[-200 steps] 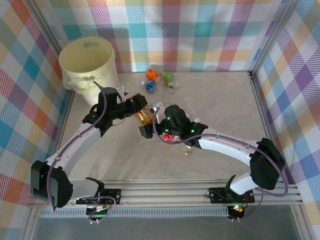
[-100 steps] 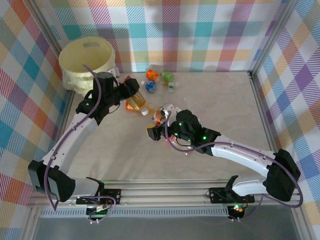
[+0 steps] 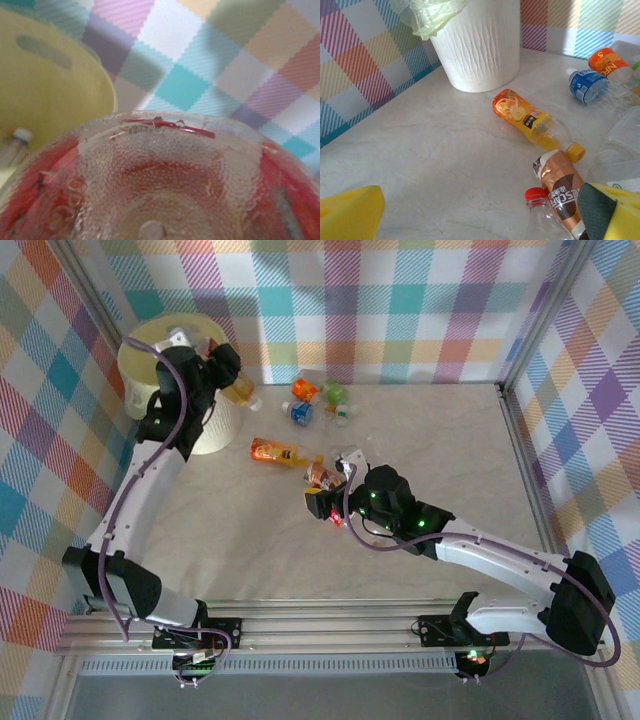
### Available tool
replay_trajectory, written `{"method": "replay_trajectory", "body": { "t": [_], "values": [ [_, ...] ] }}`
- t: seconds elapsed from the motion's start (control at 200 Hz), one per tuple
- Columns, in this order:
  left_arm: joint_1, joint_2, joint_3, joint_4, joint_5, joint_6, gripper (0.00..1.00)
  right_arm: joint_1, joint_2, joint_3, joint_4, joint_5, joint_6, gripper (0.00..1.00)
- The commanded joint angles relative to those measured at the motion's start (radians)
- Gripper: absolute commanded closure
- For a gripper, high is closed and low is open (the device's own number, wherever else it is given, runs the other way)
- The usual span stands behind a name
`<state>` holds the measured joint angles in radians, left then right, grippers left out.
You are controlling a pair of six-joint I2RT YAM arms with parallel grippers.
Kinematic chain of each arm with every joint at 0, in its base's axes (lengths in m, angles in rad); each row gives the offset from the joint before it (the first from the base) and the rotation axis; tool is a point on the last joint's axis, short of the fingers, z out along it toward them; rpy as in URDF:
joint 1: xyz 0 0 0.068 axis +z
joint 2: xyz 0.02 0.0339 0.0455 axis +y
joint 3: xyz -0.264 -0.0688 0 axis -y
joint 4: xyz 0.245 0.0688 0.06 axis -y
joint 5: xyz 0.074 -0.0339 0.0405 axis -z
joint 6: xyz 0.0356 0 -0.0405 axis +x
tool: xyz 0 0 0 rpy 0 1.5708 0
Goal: Put the plastic bottles in the bin
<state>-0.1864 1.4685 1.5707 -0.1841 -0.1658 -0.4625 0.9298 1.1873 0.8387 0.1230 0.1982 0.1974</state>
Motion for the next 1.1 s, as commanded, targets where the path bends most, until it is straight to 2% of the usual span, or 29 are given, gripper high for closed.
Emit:
{"method": "replay_trajectory", "body": {
  "t": [0.0, 0.235, 0.54, 0.76, 0.885, 1.025, 1.095],
  "values": [
    [0.065, 0.050, 0.083, 0.156, -0.029, -0.035, 0.46, 0.004, -0.021, -0.004, 0.013, 0.020, 0.006, 0.00],
    [0.149, 0.209, 0.286, 0.213, -0.120, -0.124, 0.46, 0.005, -0.029, -0.034, 0.004, 0.049, 0.032, 0.00],
    [0.195, 0.409, 0.506, 0.152, -0.273, -0.271, 0.45, 0.004, -0.040, -0.056, -0.011, 0.072, 0.039, 0.00],
    [0.268, 0.568, 0.663, 0.030, -0.305, -0.460, 0.45, 0.004, -0.045, -0.073, -0.012, 0.096, 0.019, 0.00],
    [0.280, 0.634, 0.745, -0.058, -0.372, -0.512, 0.40, 0.003, -0.037, -0.078, -0.009, 0.101, 0.019, 0.00],
    [0.292, 0.715, 0.836, -0.133, -0.380, -0.539, 0.38, 0.004, -0.026, -0.072, -0.011, 0.106, 0.006, 0.00],
    [0.295, 0.753, 0.877, -0.152, -0.395, -0.539, 0.33, 0.003, -0.023, -0.067, -0.014, 0.108, -0.002, 0.00]
  ]
}}
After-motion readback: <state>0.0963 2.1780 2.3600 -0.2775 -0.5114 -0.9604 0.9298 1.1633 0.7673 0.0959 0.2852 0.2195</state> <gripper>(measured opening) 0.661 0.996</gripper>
